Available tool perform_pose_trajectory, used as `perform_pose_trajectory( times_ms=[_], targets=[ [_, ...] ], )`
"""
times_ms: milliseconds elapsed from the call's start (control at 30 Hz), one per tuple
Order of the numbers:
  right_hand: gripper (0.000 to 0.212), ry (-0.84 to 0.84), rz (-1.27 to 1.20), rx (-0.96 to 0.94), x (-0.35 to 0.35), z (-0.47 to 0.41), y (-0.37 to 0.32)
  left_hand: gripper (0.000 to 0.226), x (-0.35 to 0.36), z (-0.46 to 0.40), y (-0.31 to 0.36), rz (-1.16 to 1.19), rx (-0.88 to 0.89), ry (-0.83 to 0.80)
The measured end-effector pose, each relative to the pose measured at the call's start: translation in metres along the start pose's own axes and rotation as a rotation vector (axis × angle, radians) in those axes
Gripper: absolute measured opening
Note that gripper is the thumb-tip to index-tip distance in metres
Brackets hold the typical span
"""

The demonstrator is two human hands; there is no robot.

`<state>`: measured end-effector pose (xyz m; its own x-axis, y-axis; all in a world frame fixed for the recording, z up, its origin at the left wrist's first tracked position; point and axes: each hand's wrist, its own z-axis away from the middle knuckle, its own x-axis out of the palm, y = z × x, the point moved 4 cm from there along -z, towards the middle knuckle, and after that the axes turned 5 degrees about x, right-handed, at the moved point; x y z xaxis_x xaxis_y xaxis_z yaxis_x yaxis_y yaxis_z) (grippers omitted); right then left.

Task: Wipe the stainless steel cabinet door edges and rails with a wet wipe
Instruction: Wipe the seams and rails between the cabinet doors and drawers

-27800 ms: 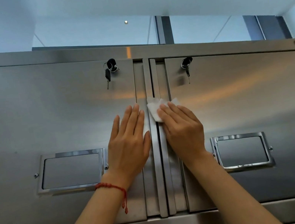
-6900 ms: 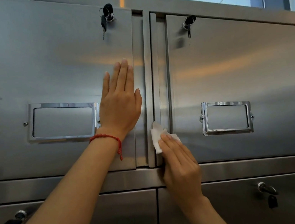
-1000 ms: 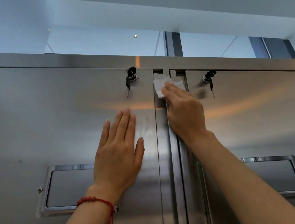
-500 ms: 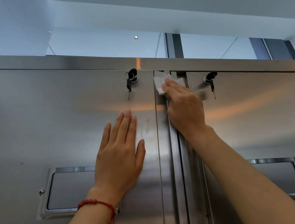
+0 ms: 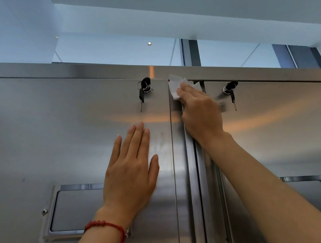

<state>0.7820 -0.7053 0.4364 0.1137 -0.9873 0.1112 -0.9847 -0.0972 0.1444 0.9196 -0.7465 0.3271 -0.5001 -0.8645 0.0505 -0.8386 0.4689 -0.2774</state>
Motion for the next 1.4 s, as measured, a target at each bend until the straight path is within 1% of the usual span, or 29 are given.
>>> perform_pose_trajectory(
  times_ms=[133, 300, 433, 600, 1033, 1133, 1400],
  targets=[
    [0.035, 0.030, -0.020, 0.004, -0.002, 0.008, -0.001, 0.056, -0.001, 0.000, 0.000, -0.002, 0.003, 0.010],
    [0.037, 0.013, 0.004, -0.020, 0.000, 0.001, 0.001, 0.056, 0.000, 0.000, 0.000, 0.005, 0.004, -0.001],
    [0.037, 0.033, -0.001, -0.022, 0.000, 0.005, 0.000, 0.056, 0.000, 0.000, 0.000, 0.002, 0.003, 0.004],
    [0.031, 0.110, -0.032, -0.100, -0.005, 0.013, -0.001, 0.056, 0.000, 0.000, 0.001, 0.009, 0.003, -0.005],
    [0.031, 0.099, -0.084, -0.294, -0.016, 0.016, 0.009, 0.056, -0.001, 0.000, 0.001, 0.005, 0.003, -0.005],
    [0.035, 0.103, -0.087, -0.339, -0.017, 0.025, 0.012, 0.056, 0.000, 0.000, 0.000, 0.004, 0.000, -0.011],
    [0.035, 0.090, -0.112, -0.335, -0.020, 0.028, 0.012, 0.057, 0.002, 0.000, -0.001, 0.004, -0.011, -0.020]
  ],
)
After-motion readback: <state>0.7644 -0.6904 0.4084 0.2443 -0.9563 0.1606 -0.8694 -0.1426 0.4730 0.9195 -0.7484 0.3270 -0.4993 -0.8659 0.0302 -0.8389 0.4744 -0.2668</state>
